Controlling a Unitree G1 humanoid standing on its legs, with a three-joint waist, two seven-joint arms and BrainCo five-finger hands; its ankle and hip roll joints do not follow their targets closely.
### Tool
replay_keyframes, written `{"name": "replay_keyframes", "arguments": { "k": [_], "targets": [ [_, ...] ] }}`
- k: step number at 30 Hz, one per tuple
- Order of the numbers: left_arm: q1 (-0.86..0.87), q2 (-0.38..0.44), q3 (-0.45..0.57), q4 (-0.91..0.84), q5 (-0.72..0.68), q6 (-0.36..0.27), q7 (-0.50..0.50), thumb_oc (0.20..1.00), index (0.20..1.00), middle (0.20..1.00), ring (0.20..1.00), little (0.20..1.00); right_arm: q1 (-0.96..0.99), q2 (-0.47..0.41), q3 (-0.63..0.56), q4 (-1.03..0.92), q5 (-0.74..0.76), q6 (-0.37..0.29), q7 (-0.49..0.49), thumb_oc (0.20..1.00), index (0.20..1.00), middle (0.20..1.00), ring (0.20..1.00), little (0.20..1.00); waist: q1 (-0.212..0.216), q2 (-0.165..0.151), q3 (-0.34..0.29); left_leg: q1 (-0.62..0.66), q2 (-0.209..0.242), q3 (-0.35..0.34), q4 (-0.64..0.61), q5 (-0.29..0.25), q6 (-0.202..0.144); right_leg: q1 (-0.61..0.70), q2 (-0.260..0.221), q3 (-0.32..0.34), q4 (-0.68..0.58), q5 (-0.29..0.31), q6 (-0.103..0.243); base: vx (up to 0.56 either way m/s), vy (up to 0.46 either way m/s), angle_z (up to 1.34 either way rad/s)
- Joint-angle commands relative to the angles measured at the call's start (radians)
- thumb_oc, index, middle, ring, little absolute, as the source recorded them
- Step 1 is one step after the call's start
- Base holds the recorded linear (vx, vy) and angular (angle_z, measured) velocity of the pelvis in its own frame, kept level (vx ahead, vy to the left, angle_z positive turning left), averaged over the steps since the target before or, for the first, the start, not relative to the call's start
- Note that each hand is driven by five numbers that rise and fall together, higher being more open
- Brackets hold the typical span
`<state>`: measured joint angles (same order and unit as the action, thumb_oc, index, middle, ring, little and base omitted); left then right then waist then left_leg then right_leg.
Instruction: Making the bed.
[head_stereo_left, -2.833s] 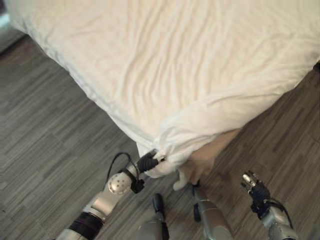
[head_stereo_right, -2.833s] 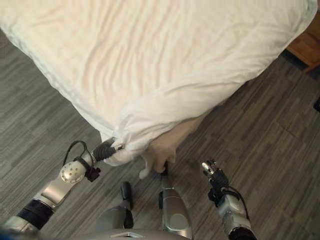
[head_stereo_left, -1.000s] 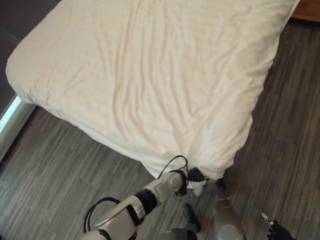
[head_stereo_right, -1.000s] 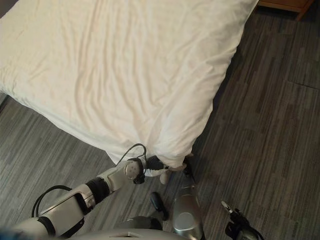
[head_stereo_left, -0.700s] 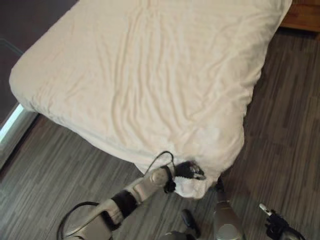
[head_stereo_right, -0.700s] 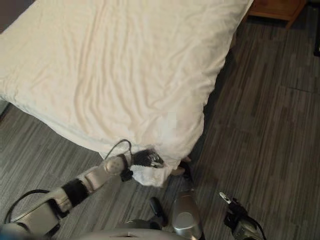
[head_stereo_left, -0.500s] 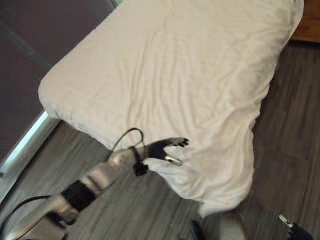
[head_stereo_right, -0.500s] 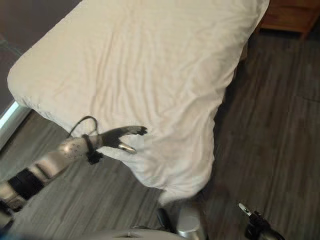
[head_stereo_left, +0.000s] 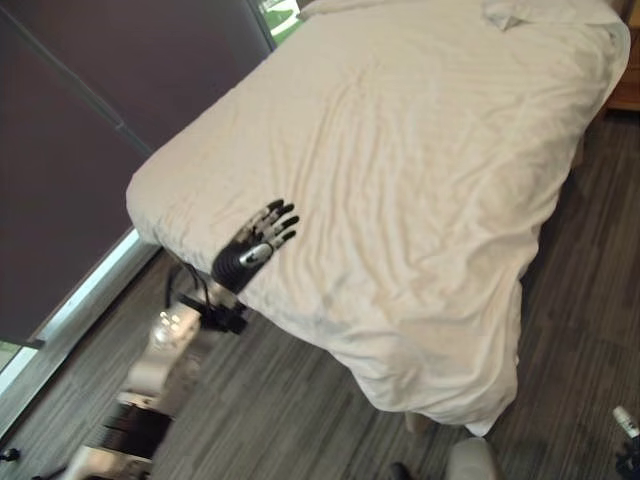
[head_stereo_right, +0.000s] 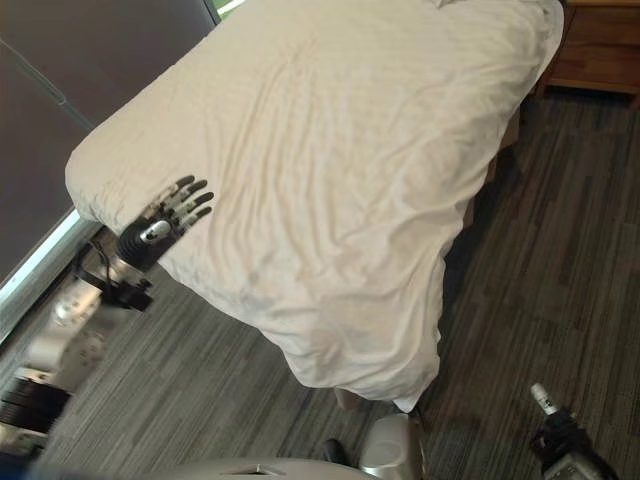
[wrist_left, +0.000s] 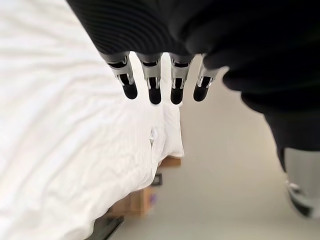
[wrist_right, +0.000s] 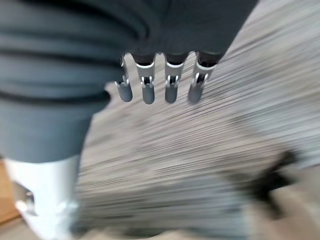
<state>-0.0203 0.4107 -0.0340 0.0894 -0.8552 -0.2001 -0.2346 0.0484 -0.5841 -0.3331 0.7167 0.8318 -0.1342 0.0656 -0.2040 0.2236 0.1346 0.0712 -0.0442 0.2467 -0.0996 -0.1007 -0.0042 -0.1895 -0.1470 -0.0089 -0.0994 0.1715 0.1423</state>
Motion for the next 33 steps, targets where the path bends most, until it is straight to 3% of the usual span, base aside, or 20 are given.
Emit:
{"name": "replay_keyframes", "arguments": {
  "k": [1,3,6,12,15,24,27,28,31,33],
  "targets": [
    [-0.027,0.007,-0.034,0.015,-0.029,-0.06,0.067,1.0,1.0,1.0,1.0,1.0,-0.081,0.011,0.075,-0.208,0.058,-0.154,-0.01,0.2,0.2,0.2,0.2,0.2,0.007,-0.05,-0.007,-0.102,-0.017,-0.04,0.012,0.119,-0.03,0.071,0.047,0.019,0.028,-0.033,-0.004,0.0,0.007,-0.15],
    [0.041,-0.047,-0.009,-0.003,0.014,-0.048,0.083,1.0,1.0,1.0,1.0,1.0,-0.077,0.057,0.134,-0.507,0.061,-0.178,0.004,0.2,0.2,0.2,0.2,0.2,0.026,-0.073,-0.013,-0.112,-0.012,-0.024,0.012,0.121,-0.025,0.058,0.052,0.025,0.024,-0.025,-0.003,-0.01,-0.022,-0.23],
    [0.063,-0.084,-0.01,0.011,0.013,-0.044,0.086,1.0,1.0,1.0,1.0,1.0,-0.154,0.073,0.255,-0.71,0.091,-0.177,0.069,0.2,0.2,0.2,0.2,0.2,0.058,-0.098,-0.021,-0.12,-0.006,-0.014,0.012,0.123,-0.022,0.048,0.057,0.026,0.017,-0.019,0.003,-0.01,-0.045,-0.2],
    [0.07,-0.108,-0.011,-0.004,0.013,-0.057,0.081,1.0,1.0,1.0,1.0,1.0,-0.297,0.11,0.416,-0.754,0.119,-0.156,0.111,0.2,0.2,0.2,0.2,0.2,0.112,-0.116,-0.025,-0.142,0.002,-0.005,0.012,0.128,-0.025,0.025,0.061,0.026,0.012,-0.016,0.011,-0.02,-0.022,-0.04],
    [0.031,-0.117,-0.036,0.003,-0.008,-0.073,0.086,1.0,1.0,1.0,1.0,1.0,-0.425,0.155,0.512,-0.581,0.169,-0.137,0.086,0.2,0.2,0.2,0.2,0.2,0.148,-0.11,-0.023,-0.154,0.0,-0.01,0.012,0.132,-0.027,0.014,0.055,0.021,0.012,-0.012,0.016,-0.02,-0.012,0.0],
    [-0.025,-0.137,-0.09,0.038,-0.061,-0.092,0.085,1.0,1.0,1.0,1.0,1.0,-0.636,0.208,0.437,-0.118,0.337,-0.145,0.05,0.2,0.2,0.2,0.2,0.2,0.203,-0.071,-0.004,-0.168,-0.01,-0.04,0.012,0.143,-0.03,0.008,0.047,0.006,0.012,-0.016,0.012,-0.01,-0.003,0.09],
    [-0.036,-0.126,-0.112,0.035,-0.076,-0.088,0.075,1.0,1.0,1.0,1.0,1.0,-0.712,0.186,0.4,0.094,0.376,-0.111,0.039,0.2,0.2,0.2,0.2,0.2,0.223,-0.055,0.0,-0.179,-0.015,-0.051,0.012,0.148,-0.031,0.001,0.045,-0.002,0.012,-0.017,0.012,-0.01,0.002,0.14],
    [-0.041,-0.118,-0.128,0.022,-0.076,-0.081,0.066,1.0,1.0,1.0,1.0,1.0,-0.732,0.178,0.401,0.249,0.358,-0.058,0.028,0.2,0.2,0.2,0.2,0.2,0.237,-0.046,0.004,-0.186,-0.017,-0.054,0.012,0.152,-0.031,-0.007,0.044,-0.005,0.012,-0.014,0.012,-0.01,0.002,0.07],
    [-0.044,-0.117,-0.139,0.013,-0.074,-0.072,0.059,1.0,1.0,1.0,1.0,1.0,-0.722,0.211,0.393,0.304,0.364,-0.021,0.034,0.2,0.2,0.2,0.2,0.2,0.246,-0.039,0.009,-0.195,-0.016,-0.048,0.012,0.154,-0.031,-0.015,0.045,-0.004,0.012,-0.012,0.014,0.0,0.0,0.0],
    [-0.045,-0.128,-0.132,0.014,-0.072,-0.067,0.051,1.0,1.0,1.0,1.0,1.0,-0.634,0.294,0.399,0.287,0.386,0.005,0.067,0.2,0.2,0.2,0.2,0.2,0.241,-0.04,0.015,-0.198,-0.013,-0.037,0.012,0.154,-0.032,-0.021,0.049,-0.001,0.012,-0.009,0.016,0.03,-0.008,-0.06]
  ]
}}
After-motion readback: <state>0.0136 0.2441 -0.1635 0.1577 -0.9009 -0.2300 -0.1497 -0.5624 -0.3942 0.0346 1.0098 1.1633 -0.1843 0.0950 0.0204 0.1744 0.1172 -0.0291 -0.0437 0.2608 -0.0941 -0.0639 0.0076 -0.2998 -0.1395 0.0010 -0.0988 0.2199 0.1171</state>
